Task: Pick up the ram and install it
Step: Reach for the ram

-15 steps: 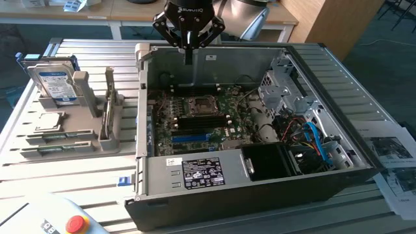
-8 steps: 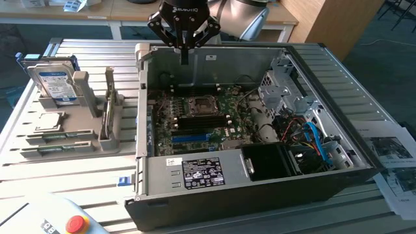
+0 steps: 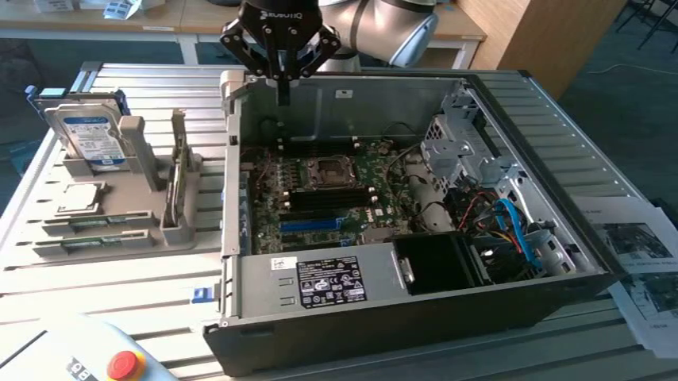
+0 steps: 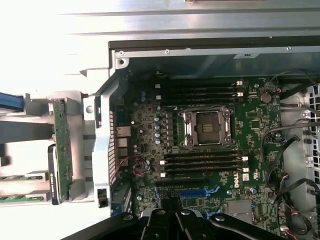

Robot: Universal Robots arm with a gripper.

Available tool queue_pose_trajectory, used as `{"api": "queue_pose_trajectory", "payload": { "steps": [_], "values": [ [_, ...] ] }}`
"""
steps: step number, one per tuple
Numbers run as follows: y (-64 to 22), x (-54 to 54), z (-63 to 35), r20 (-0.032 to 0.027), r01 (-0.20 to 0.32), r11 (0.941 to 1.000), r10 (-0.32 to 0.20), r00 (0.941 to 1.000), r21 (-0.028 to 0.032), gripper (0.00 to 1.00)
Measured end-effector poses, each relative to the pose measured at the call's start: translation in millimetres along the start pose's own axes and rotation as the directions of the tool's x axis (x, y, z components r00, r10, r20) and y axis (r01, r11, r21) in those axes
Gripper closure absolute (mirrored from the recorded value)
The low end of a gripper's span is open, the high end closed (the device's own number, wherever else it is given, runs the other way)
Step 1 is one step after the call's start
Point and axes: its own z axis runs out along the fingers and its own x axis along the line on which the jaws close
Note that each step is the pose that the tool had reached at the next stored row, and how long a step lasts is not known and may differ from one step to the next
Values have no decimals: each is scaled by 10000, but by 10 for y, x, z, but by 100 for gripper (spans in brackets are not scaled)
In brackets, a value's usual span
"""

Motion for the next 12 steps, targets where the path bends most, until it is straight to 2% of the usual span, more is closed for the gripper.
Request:
{"api": "queue_pose_trajectory", "payload": {
  "steps": [12],
  "values": [
    [-12, 178, -1, -2, 1, 10000, -1, 10000, 1, 90]
  ]
}}
